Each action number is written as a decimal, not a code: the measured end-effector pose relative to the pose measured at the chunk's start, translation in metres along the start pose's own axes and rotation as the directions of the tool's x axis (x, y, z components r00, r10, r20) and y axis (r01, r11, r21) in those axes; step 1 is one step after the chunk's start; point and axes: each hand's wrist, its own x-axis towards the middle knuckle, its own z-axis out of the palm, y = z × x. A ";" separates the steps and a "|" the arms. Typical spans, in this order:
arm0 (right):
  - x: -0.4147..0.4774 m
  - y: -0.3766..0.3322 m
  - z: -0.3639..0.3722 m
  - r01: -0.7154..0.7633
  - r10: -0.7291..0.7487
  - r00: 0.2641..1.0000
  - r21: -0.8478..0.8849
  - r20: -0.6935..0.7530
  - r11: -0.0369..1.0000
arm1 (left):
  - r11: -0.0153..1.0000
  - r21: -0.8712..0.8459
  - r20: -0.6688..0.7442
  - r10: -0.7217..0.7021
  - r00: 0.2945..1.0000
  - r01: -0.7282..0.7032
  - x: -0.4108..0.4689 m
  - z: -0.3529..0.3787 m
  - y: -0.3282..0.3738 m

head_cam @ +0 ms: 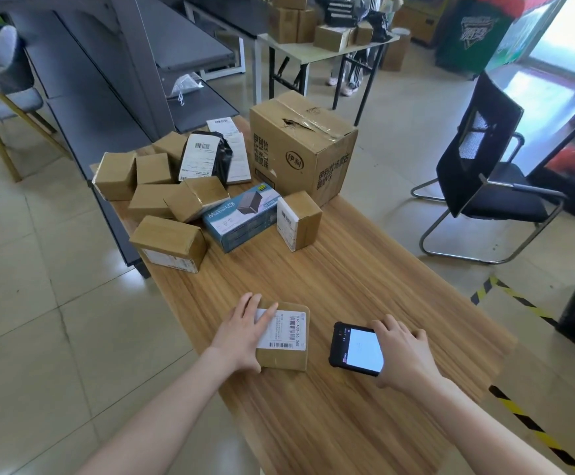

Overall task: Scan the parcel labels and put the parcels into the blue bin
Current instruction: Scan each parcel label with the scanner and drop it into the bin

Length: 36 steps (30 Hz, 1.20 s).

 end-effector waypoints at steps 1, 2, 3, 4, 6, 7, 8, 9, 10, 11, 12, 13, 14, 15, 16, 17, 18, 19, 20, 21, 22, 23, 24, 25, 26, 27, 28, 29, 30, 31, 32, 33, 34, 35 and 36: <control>0.000 0.000 0.000 0.005 -0.005 1.000 -0.007 -0.004 1.000 | 1.000 0.000 -0.004 0.004 1.000 -0.004 0.000 0.000 0.000; 0.000 0.001 0.000 0.010 -0.010 1.000 -0.013 -0.007 1.000 | 1.000 0.000 -0.008 0.006 1.000 -0.006 -0.001 0.000 0.000; 0.001 0.001 0.000 0.013 -0.014 1.000 -0.011 -0.007 1.000 | 1.000 -0.001 -0.011 0.006 1.000 -0.007 -0.002 0.000 -0.001; 0.001 0.001 0.000 0.015 -0.015 1.000 0.004 -0.003 1.000 | 1.000 -0.007 -0.013 0.006 1.000 -0.006 -0.003 0.001 -0.001; 0.002 0.000 0.001 0.008 -0.009 1.000 0.063 0.014 0.998 | 0.999 -0.041 -0.017 -0.013 1.000 0.012 -0.006 0.004 -0.001; 0.002 -0.002 0.002 0.004 -0.006 1.000 0.101 0.022 0.995 | 0.997 -0.069 -0.026 -0.037 0.999 0.035 -0.009 0.006 -0.001; 0.002 -0.004 0.003 0.000 -0.005 0.999 0.143 0.033 0.990 | 0.993 -0.099 -0.037 -0.070 0.997 0.066 -0.013 0.008 0.000; 0.003 -0.007 0.004 -0.003 -0.007 0.999 0.190 0.048 0.982 | 0.987 -0.128 -0.046 -0.108 0.993 0.101 -0.017 0.011 0.001; 0.003 -0.011 0.005 -0.003 -0.013 0.998 0.236 0.068 0.972 | 0.979 -0.152 -0.051 -0.146 0.988 0.137 -0.022 0.013 0.003; 0.004 -0.015 0.007 0.001 -0.025 0.996 0.272 0.086 0.962 | 0.970 -0.172 -0.050 -0.183 0.982 0.172 -0.029 0.016 0.004; 0.005 -0.020 0.008 0.013 -0.043 0.994 0.297 0.096 0.955 | 0.959 -0.194 -0.047 -0.221 0.974 0.208 -0.036 0.019 0.006; 0.006 -0.026 0.009 0.032 -0.066 0.993 0.317 0.099 0.948 | 0.944 -0.219 -0.042 -0.261 0.964 0.246 -0.046 0.023 0.007; 0.007 -0.033 0.010 0.054 -0.094 0.990 0.335 0.103 0.941 | 0.925 -0.249 -0.037 -0.305 0.951 0.287 -0.056 0.026 0.010; 0.008 -0.039 0.010 0.079 -0.125 0.986 0.357 0.109 0.931 | 0.900 -0.282 -0.031 -0.356 0.934 0.333 -0.068 0.029 0.012; 0.008 -0.047 0.011 0.102 -0.159 0.980 0.382 0.120 0.918 | 0.867 -0.318 -0.020 -0.410 0.912 0.383 -0.082 0.032 0.016; 0.007 -0.054 0.012 0.125 -0.195 0.972 0.414 0.133 0.902 | 0.829 -0.351 -0.007 -0.467 0.884 0.435 -0.096 0.034 0.021; 0.005 -0.061 0.014 0.150 -0.237 0.960 0.447 0.146 0.882 | 0.792 -0.373 0.005 -0.520 0.854 0.484 -0.112 0.036 0.028; 0.002 -0.068 0.015 0.183 -0.287 0.945 0.475 0.155 0.861 | 0.754 -0.386 0.017 -0.570 0.821 0.531 -0.128 0.038 0.036; -0.002 -0.075 0.018 0.226 -0.343 0.925 0.492 0.161 0.841 | 0.712 -0.399 0.033 -0.618 0.785 0.578 -0.145 0.039 0.046; -0.008 -0.082 0.020 0.275 -0.402 0.901 0.501 0.164 0.821 | 0.665 -0.415 0.054 -0.663 0.747 0.621 -0.162 0.040 0.057; -0.015 -0.088 0.022 0.329 -0.461 0.872 0.500 0.165 0.801 | 0.613 -0.433 0.073 -0.707 0.704 0.661 -0.180 0.042 0.070; -0.023 -0.093 0.024 0.386 -0.519 0.839 0.493 0.165 0.780 | 0.558 -0.450 0.090 -0.749 0.657 0.697 -0.199 0.045 0.084; -0.032 -0.099 0.025 0.441 -0.576 0.799 0.485 0.171 0.755 | 0.498 -0.466 0.103 -0.790 0.604 0.731 -0.218 0.048 0.101; -0.042 -0.104 0.027 0.490 -0.631 0.753 0.484 0.184 0.725 | 0.437 -0.476 0.109 -0.832 0.544 0.763 -0.237 0.053 0.119; -0.054 -0.110 0.030 0.533 -0.683 0.702 0.488 0.200 0.691 | 0.376 -0.486 0.108 -0.870 0.480 0.789 -0.256 0.059 0.139; -0.068 -0.115 0.034 0.575 -0.731 0.646 0.491 0.218 0.655 | 0.314 -0.497 0.106 -0.903 0.416 0.809 -0.275 0.066 0.159; -0.083 -0.120 0.038 0.617 -0.774 0.587 0.487 0.238 0.618 | 0.250 -0.507 0.116 -0.928 0.353 0.825 -0.293 0.073 0.180; -0.100 -0.126 0.042 0.660 -0.811 0.524 0.478 0.261 0.580 | 0.181 -0.510 0.142 -0.946 0.290 0.841 -0.311 0.080 0.203; -0.118 -0.131 0.046 0.701 -0.840 0.459 0.463 0.289 0.542 | 0.112 -0.504 0.175 -0.958 0.228 0.856 -0.329 0.088 0.226; -0.137 -0.136 0.051 0.740 -0.862 0.396 0.446 0.316 0.504 | 0.047 -0.495 0.207 -0.963 0.170 0.868 -0.347 0.095 0.249; -0.156 -0.140 0.057 0.770 -0.878 0.335 0.437 0.342 0.464 | -0.018 -0.488 0.236 -0.965 0.111 0.873 -0.365 0.103 0.272; -0.175 -0.143 0.063 0.791 -0.889 0.276 0.439 0.366 0.427 | -0.084 -0.484 0.261 -0.964 0.052 0.871 -0.381 0.111 0.294; -0.195 -0.146 0.070 0.807 -0.895 0.219 0.444 0.389 0.390 | -0.152 -0.483 0.287 -0.958 -0.008 0.863 -0.398 0.118 0.315; -0.214 -0.150 0.076 0.822 -0.898 0.163 0.447 0.409 0.353 | -0.221 -0.481 0.317 -0.946 -0.067 0.848 -0.413 0.125 0.337; -0.233 -0.153 0.083 0.835 -0.897 0.109 0.450 0.428 0.316 | -0.290 -0.479 0.345 -0.930 -0.126 0.829 -0.427 0.131 0.357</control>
